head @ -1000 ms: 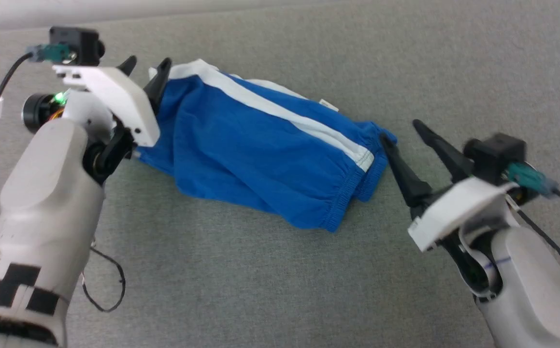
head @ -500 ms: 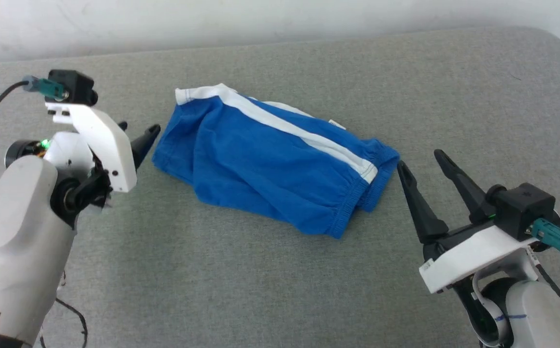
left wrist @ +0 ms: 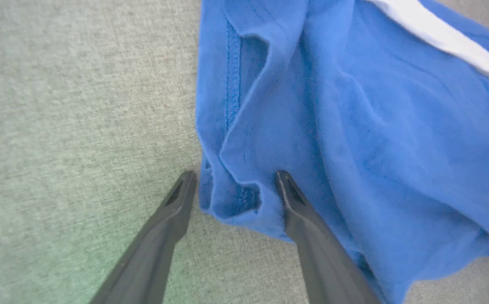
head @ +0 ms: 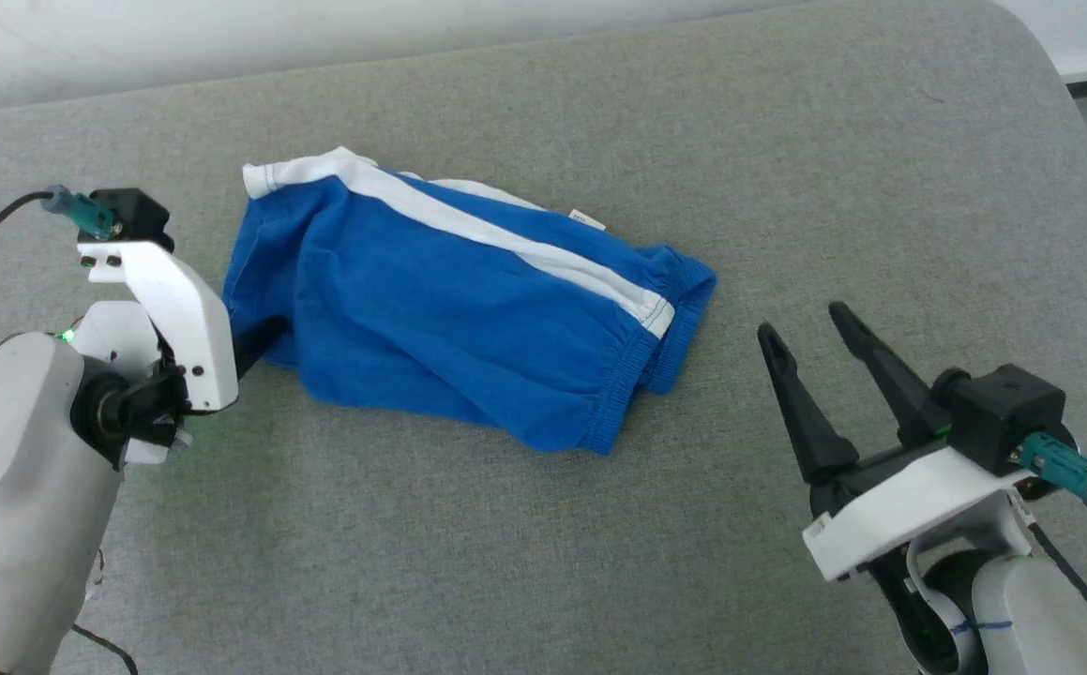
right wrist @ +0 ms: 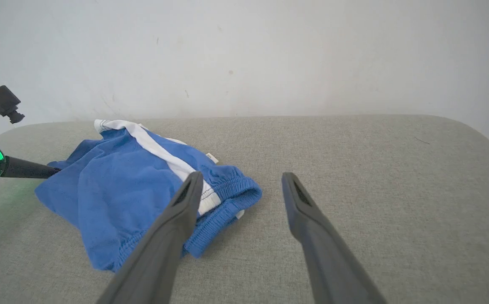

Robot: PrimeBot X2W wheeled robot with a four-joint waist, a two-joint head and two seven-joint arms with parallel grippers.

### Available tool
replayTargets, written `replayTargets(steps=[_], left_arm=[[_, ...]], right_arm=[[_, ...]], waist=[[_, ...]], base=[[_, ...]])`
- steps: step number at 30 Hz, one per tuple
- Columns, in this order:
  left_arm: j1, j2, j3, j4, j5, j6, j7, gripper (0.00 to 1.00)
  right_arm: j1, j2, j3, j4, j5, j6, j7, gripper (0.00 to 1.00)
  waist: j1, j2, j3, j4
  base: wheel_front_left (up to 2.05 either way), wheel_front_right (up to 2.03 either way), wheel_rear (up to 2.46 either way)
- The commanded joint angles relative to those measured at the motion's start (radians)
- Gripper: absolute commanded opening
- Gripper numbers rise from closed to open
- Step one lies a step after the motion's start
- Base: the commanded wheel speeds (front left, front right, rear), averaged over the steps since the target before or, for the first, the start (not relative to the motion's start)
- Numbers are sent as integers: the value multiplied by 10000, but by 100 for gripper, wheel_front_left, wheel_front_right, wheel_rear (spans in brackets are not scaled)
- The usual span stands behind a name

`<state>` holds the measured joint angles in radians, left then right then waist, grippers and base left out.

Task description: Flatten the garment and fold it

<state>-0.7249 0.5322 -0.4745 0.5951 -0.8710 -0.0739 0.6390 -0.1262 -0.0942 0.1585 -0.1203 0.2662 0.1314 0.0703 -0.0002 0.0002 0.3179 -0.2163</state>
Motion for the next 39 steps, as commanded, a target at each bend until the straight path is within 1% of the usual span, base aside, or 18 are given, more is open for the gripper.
replayTargets(steps=[1, 2, 3, 4, 7, 12, 15, 18, 20, 23, 25, 28, 29, 30, 31, 34, 39], left_arm=[[736, -261, -353, 242, 5, -39, 218, 59], [821, -304, -451, 159, 37, -76, 225, 38], [887, -350, -499, 82, 49, -103, 161, 13], [943, -393, -553, 11, 85, -122, 79, 0], [1025, -473, -702, -135, 232, -185, -204, 0], [935, -620, -829, -474, 494, -219, -768, 0], [820, -754, -914, -684, 572, -229, -888, 0], [702, -805, -969, -783, 615, -250, -944, 0], [650, -850, -995, -823, 635, -256, -1002, 0], [581, -919, -1031, -844, 635, -278, -1078, 0], [540, -953, -1069, -849, 654, -297, -1144, 0], [477, -1029, -1134, -901, 669, -343, -1296, 0], [478, -1034, -1149, -906, 677, -355, -1361, 0], [493, -1033, -1161, -909, 677, -367, -1426, 0], [524, -1033, -1172, -909, 666, -380, -1487, 0], [671, -1030, -1179, -945, 605, -412, -1699, 0], [990, -945, -1091, -1238, 651, -396, -2356, 0]], right_arm=[[131, -5, -28, 41, 80, -7, 56, 100], [143, -58, -5, 45, 113, -7, 121, 100], [135, -75, 7, 26, 215, -7, 136, 100], [125, -117, 52, 40, 304, -7, 231, 100], [42, -180, 333, 172, 697, -7, 869, 100], [-602, -420, 1077, 787, 1378, -7, 2509, 100], [-1094, -494, 1489, 1131, 1650, -7, 3113, 100], [-1551, -467, 1807, 1595, 1865, -7, 3497, 100], [-1778, -408, 1973, 2146, 1954, -7, 3830, 100], [-2096, -404, 2175, 3176, 1800, -7, 4282, 100], [-2282, -457, 2248, 3906, 1477, -7, 4546, 100], [-2417, -345, 2411, 4775, 1447, -7, 5030, 100], [-2448, -292, 2503, 4967, 1535, -7, 5188, 67], [-2475, -247, 2614, 5129, 1649, -7, 5363, 38], [-2512, -223, 2749, 5251, 1749, -7, 5528, 1], [-2670, -191, 2955, 5346, 2038, -7, 5537, 0], [-2880, -314, 2712, 4993, 2297, -7, 4685, 0]], waist=[[2, -2, 44, -18], [2, -2, 47, 23], [2, -2, 51, 71], [2, -2, 53, 124], [2, -2, 57, 287], [2, -2, -4, 603], [2, -2, -37, 854], [2, -2, -9, 1013], [2, -2, 16, 1081], [2, -2, 82, 1168], [2, -2, 138, 1222], [2, -2, 215, 1327], [2, -2, 216, 1340], [2, -2, 201, 1345], [2, -2, 172, 1344], [2, -2, 34, 1336], [2, -2, -378, 1417]], base=[[0, 0, 0], [0, 0, 0], [0, 0, 0], [0, 0, 0], [0, 0, 0], [0, 0, 0], [0, 0, 0], [0, 0, 0], [0, 0, 0], [0, 0, 0], [0, 0, 0], [0, 0, 0], [0, 0, 0], [0, 0, 0], [0, 0, 0], [0, 0, 0], [0, 0, 0]])
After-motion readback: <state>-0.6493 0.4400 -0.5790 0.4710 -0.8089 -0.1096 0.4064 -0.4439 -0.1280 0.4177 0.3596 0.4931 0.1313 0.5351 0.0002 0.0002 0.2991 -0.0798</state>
